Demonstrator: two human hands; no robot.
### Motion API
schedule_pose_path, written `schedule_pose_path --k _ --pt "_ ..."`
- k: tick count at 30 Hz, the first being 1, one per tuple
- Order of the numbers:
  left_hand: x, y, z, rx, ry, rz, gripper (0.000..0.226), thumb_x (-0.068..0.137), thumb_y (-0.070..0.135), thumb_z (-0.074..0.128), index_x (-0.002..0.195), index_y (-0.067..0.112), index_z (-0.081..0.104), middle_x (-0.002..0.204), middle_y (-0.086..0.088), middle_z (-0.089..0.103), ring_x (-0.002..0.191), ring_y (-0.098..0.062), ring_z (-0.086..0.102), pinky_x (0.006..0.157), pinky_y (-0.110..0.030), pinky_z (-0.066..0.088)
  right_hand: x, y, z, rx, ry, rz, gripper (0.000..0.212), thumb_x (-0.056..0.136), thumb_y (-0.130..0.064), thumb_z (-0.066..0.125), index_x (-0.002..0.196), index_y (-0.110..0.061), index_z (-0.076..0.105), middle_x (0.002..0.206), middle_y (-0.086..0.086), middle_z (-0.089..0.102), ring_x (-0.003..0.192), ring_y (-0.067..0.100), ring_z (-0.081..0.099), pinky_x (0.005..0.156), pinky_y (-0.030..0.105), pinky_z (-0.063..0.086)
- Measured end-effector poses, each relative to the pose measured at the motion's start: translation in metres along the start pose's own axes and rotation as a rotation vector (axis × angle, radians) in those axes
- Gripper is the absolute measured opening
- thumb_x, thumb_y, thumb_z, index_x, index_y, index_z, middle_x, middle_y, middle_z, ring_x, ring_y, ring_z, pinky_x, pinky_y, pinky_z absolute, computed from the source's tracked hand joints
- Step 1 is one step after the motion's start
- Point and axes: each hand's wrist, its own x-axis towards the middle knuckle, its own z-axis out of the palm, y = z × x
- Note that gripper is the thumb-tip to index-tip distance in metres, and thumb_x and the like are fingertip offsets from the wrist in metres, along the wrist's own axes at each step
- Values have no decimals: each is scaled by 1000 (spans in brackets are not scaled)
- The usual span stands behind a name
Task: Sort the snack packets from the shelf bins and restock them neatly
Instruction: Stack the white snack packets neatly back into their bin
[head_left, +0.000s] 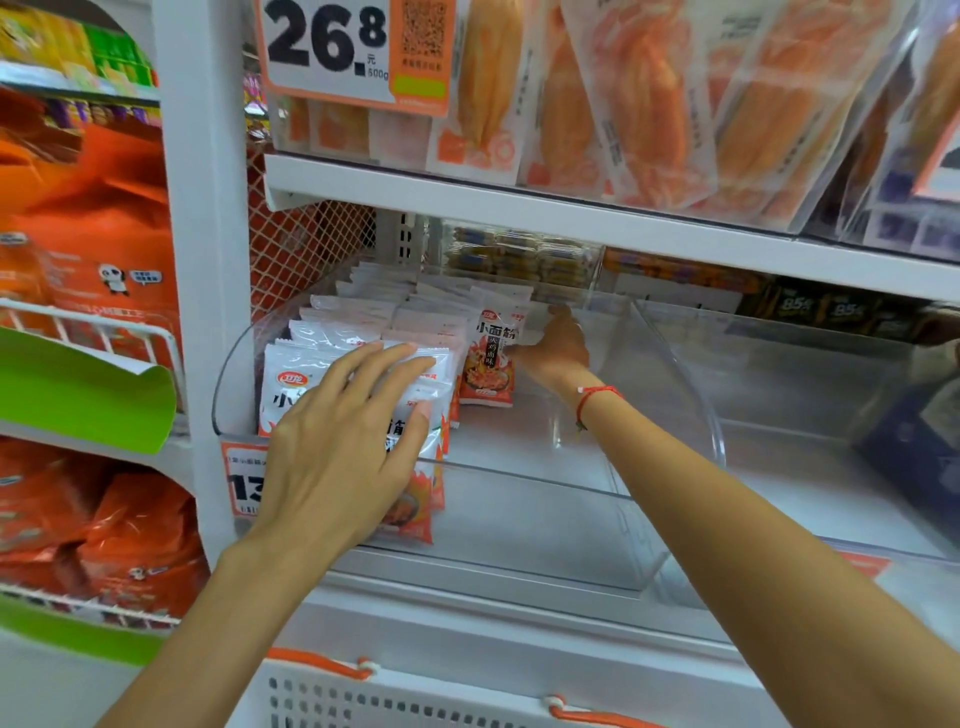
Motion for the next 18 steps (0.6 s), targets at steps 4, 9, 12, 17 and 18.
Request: schedule_pose_path --k 4,9,12,17,18 --pt "0 0 -5 -12 -54 26 51 94 41 30 136 23 53 139 5 53 132 -17 43 96 -40 46 -46 -10 -26 -220 -50 -154 66 80 -30 74 135 -14 42 135 13 46 116 32 54 91 34 48" --pt "-1 11 -27 6 -24 149 47 93 36 42 134 15 52 139 -4 52 129 -27 45 106 -43 35 -151 -13 -68 -283 -5 -530 22 85 -30 68 106 -28 67 89 -9 58 79 15 56 76 36 50" --pt "-28 31 -47 -73 42 150 37 89 30 54 123 17 60 123 0 61 113 -21 51 91 -31 35 -215 6 -81 -411 -174 -579 14 89 -34 64 103 -34 66 72 -19 54 71 6 50 66 30 44" --pt "-96 52 -47 7 -511 -3 28 97 40 49 123 32 56 120 12 62 108 -17 60 74 -30 40 -267 87 -41 -879 -888 -341 39 95 -42 54 132 -30 50 125 -4 58 117 18 51 89 30 40" --pt "-111 51 -37 60 -648 -6 31 98 42 46 126 33 54 124 11 61 110 -18 59 76 -30 41 -275 109 -26 -904 -962 -290 41 95 -40 54 134 -27 50 131 -1 56 123 20 48 95 31 39"
